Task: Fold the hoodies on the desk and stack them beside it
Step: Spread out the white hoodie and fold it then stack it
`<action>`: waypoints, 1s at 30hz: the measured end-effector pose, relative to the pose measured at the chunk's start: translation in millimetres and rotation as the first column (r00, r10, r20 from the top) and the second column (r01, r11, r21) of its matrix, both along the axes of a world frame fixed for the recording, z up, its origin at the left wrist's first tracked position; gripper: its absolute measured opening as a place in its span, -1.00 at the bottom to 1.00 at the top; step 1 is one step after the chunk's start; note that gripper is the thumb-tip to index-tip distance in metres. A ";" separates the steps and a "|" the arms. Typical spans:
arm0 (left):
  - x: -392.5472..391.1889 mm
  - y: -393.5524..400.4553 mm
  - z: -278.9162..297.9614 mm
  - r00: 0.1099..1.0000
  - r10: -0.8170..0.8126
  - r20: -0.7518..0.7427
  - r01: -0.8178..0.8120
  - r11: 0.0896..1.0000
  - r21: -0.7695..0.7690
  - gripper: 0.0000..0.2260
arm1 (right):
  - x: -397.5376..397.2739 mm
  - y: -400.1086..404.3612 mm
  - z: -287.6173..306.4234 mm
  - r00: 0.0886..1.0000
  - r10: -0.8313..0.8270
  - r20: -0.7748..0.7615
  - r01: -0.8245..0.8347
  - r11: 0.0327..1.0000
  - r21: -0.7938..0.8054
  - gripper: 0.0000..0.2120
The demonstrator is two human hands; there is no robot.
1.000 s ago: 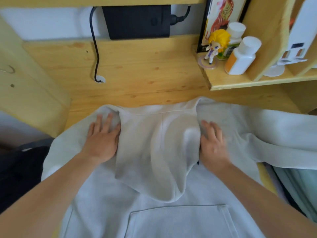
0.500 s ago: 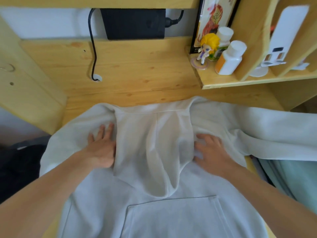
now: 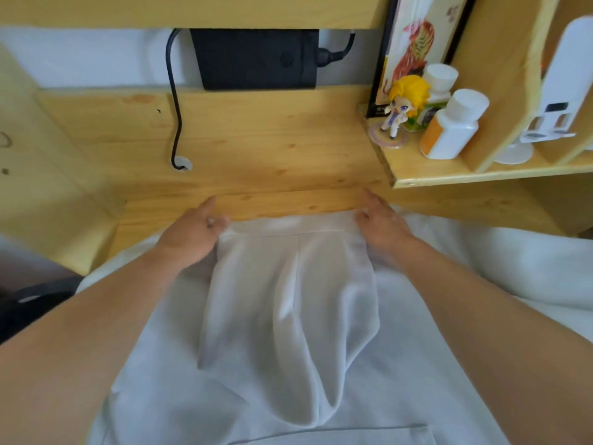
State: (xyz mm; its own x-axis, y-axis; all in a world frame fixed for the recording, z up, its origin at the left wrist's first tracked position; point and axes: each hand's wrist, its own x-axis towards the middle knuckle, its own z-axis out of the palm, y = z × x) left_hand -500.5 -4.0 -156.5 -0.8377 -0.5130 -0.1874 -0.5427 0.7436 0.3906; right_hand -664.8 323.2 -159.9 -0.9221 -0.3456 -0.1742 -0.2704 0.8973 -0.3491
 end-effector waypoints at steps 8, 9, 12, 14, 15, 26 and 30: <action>84.9 21.5 70.7 0.947 -0.242 -0.214 0.124 0.884 -0.451 -0.64 | 94.7 41.6 69.8 0.987 0.079 -0.140 -0.061 0.989 0.133 -0.81; 107.0 23.5 89.6 0.912 -0.284 -0.296 0.099 0.852 -0.514 -0.65 | 114.0 56.1 94.2 0.972 0.041 -0.231 -0.032 0.999 0.044 -0.87; 158.5 28.2 137.2 0.784 -0.352 -0.512 0.030 0.845 -0.534 -0.73 | 157.8 88.1 170.6 0.883 -0.087 -0.461 0.005 0.984 -0.177 -0.97; 166.9 29.0 159.8 0.768 -0.350 -0.537 0.022 0.852 -0.524 -0.62 | 168.6 86.5 201.2 0.873 -0.050 -0.484 -0.033 0.986 -0.161 -0.92; 167.1 27.3 167.3 0.777 -0.369 -0.510 0.049 0.843 -0.535 -0.58 | 171.7 84.6 206.5 0.902 -0.023 -0.430 -0.029 0.993 -0.115 -0.91; 150.1 6.4 218.7 0.944 -0.268 -0.195 0.258 0.963 -0.075 -0.79 | 156.9 68.7 238.8 0.955 -0.026 -0.295 0.051 0.995 0.080 -0.90; 113.1 20.7 187.1 0.967 -0.029 -0.254 -0.079 0.911 -0.404 -0.72 | 150.5 13.5 197.7 0.950 -0.076 -0.302 0.073 0.997 -0.022 -0.63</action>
